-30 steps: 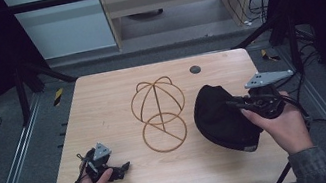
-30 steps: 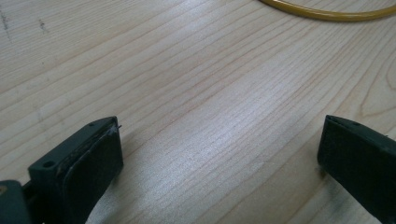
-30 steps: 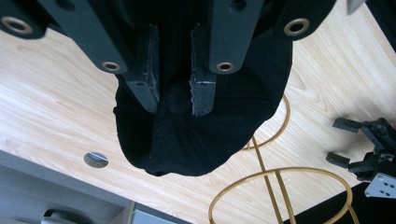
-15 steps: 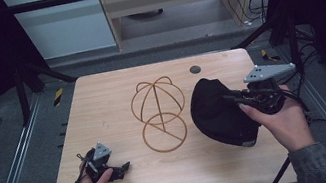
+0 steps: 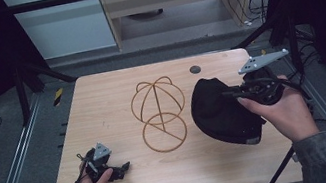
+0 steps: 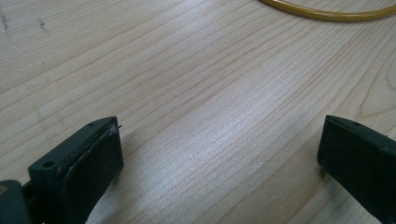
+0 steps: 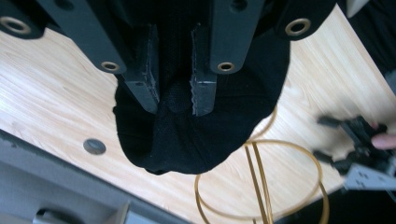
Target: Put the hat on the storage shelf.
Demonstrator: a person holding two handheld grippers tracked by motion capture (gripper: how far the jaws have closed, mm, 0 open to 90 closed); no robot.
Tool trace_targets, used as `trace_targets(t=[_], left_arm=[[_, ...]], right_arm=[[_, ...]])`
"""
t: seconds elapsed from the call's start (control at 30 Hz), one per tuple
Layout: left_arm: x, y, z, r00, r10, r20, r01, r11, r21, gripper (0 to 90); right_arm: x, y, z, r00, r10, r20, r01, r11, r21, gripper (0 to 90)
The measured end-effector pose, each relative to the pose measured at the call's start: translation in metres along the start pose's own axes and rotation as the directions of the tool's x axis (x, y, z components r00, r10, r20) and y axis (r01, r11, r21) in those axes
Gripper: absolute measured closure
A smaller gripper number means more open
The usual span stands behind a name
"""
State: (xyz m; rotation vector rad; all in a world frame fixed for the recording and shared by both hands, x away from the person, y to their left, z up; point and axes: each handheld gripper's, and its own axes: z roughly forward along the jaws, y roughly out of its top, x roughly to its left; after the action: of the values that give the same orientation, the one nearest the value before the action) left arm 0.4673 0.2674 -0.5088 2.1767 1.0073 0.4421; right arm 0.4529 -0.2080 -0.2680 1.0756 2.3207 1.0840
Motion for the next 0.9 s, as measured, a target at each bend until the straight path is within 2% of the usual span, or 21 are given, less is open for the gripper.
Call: trace_targets(t=[0.2,0.33,0.67,0.77,0.9], left_arm=[[0.0,0.0,0.0,1.0,0.0,-0.001,0.0,1.0,-0.003,0.0],[0.0,0.0,0.0,1.0,-0.001,-0.001,0.001,1.0,-0.003,0.0],[0.0,0.0,0.0,1.0,0.0,0.0,0.0,1.0,-0.001,0.0],[0.0,0.0,0.0,1.0,0.0,0.0,0.0,1.0,-0.001,0.0],[0.0,0.0,0.0,1.0,0.0,0.0,0.0,1.0,-0.001,0.0]], right_arm=[[-0.001,0.016,0.002,0.9997,-0.023,0.008,0.022,0.997,0.08,75.2],[0.002,0.027,0.0,0.9991,-0.039,0.015,0.037,0.994,0.103,75.2],[0.008,0.056,-0.017,0.9971,-0.073,0.021,0.071,0.995,0.071,75.0],[0.011,0.069,-0.025,0.9963,-0.084,0.018,0.083,0.995,0.051,75.0],[0.015,0.083,-0.028,0.9962,-0.086,-0.009,0.087,0.996,0.034,75.0]])
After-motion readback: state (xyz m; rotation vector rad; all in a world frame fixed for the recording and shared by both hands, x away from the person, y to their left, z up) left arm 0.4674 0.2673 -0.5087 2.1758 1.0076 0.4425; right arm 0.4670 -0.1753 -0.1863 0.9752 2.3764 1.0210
